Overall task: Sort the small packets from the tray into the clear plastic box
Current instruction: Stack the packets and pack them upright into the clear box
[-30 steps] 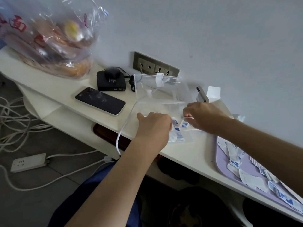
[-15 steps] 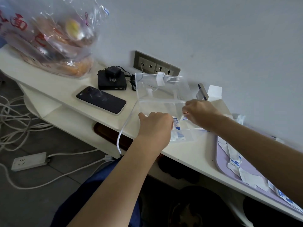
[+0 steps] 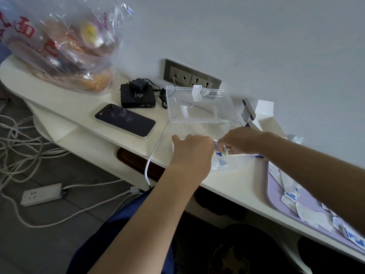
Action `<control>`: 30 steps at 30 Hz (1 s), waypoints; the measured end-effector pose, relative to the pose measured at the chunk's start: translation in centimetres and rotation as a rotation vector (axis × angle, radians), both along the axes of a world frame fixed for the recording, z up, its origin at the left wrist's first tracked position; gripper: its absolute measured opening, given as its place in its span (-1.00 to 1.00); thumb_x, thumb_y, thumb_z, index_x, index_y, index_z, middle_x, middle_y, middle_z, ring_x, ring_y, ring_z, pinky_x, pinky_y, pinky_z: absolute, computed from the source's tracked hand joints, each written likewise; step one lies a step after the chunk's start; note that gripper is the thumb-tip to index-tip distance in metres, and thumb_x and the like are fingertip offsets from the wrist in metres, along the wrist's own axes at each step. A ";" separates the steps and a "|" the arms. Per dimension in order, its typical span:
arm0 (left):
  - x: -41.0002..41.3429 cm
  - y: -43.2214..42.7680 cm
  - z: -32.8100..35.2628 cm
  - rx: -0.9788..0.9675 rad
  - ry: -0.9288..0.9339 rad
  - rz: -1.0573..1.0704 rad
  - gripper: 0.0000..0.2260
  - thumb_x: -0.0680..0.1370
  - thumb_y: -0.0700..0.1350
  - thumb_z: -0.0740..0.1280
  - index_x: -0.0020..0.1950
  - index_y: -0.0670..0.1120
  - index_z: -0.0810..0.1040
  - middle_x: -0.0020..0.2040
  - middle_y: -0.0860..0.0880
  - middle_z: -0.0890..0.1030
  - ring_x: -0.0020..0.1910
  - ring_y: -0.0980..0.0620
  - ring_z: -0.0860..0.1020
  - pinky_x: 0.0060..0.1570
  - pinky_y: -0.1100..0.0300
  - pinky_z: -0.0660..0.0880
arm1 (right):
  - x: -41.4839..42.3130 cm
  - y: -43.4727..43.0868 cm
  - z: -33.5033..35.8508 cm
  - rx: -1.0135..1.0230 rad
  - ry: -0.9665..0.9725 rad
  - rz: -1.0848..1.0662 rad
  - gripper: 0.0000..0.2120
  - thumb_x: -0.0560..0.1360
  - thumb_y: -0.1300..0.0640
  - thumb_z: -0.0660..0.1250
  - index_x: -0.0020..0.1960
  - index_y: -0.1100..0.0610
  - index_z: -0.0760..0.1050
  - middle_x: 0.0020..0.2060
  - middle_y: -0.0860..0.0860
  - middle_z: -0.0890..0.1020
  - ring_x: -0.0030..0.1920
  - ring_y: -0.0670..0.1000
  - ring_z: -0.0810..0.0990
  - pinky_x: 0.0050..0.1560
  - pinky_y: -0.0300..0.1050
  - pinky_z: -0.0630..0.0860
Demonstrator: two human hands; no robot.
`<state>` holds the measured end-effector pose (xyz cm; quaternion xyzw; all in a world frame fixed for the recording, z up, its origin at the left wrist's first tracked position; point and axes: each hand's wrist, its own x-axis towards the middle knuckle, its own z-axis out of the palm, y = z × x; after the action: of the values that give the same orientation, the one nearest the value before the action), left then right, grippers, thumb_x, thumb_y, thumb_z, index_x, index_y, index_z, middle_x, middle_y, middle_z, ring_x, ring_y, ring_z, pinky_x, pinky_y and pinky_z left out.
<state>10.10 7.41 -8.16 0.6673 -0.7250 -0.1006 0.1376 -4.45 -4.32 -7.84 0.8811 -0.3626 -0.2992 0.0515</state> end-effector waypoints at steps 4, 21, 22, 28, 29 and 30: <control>0.1 0.0 0.0 0.012 0.008 -0.004 -0.85 0.55 -0.20 0.29 0.07 0.00 0.49 0.05 0.03 0.54 0.10 -0.01 0.46 0.17 -0.01 0.21 | 0.4 -0.1 0.2 0.075 0.054 -0.069 -0.83 0.57 0.01 0.17 0.01 -0.06 0.53 -0.06 -0.09 0.56 0.05 0.03 0.51 0.00 -0.14 0.45; 3.2 0.5 1.2 0.078 0.012 0.056 -0.87 0.56 0.04 0.30 0.07 0.06 0.52 0.10 0.05 0.47 0.23 -0.03 0.31 0.17 0.04 0.23 | 3.3 1.1 -1.9 0.179 -0.396 -0.629 -0.68 0.58 0.06 0.17 0.16 0.28 0.47 0.06 0.17 0.61 0.02 0.10 0.56 0.02 -0.09 0.44; 3.2 0.5 1.2 0.083 0.022 0.059 -0.87 0.56 0.04 0.30 0.06 0.06 0.52 0.10 0.05 0.47 0.23 -0.03 0.31 0.16 0.04 0.23 | 3.5 1.2 -2.0 0.179 -0.395 -0.633 -0.68 0.58 0.05 0.18 0.18 0.27 0.46 0.07 0.16 0.60 0.03 0.10 0.56 0.04 -0.08 0.44; 3.2 0.5 1.1 0.089 0.046 0.061 -0.87 0.55 0.02 0.31 0.06 0.04 0.53 0.12 0.03 0.49 0.26 -0.04 0.30 0.18 0.03 0.23 | 3.5 1.4 -1.4 0.209 -0.470 -0.677 -0.70 0.54 0.15 0.25 0.15 0.36 0.49 0.05 0.23 0.63 0.07 0.15 0.62 0.13 -0.03 0.52; 3.3 0.5 1.2 0.090 0.052 0.059 -0.87 0.55 0.02 0.32 0.06 0.04 0.53 0.10 0.03 0.49 0.24 -0.03 0.31 0.17 0.04 0.23 | 3.5 1.5 -1.1 0.207 -0.486 -0.679 -0.71 0.55 0.16 0.24 0.14 0.36 0.49 0.04 0.23 0.63 0.07 0.16 0.62 0.12 -0.04 0.53; 3.4 0.6 1.2 0.093 0.058 0.058 -0.87 0.55 0.02 0.32 0.07 0.04 0.53 0.09 0.03 0.48 0.23 -0.03 0.32 0.16 0.04 0.23 | 3.5 1.6 -0.9 0.192 -0.505 -0.678 -0.72 0.57 0.15 0.21 0.14 0.35 0.48 0.05 0.23 0.62 0.07 0.16 0.61 0.11 -0.06 0.54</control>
<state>13.45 7.98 -6.97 0.6906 -0.6956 -0.1495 0.1302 -0.95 -2.70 -8.77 0.7584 -0.6033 -0.1068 -0.2224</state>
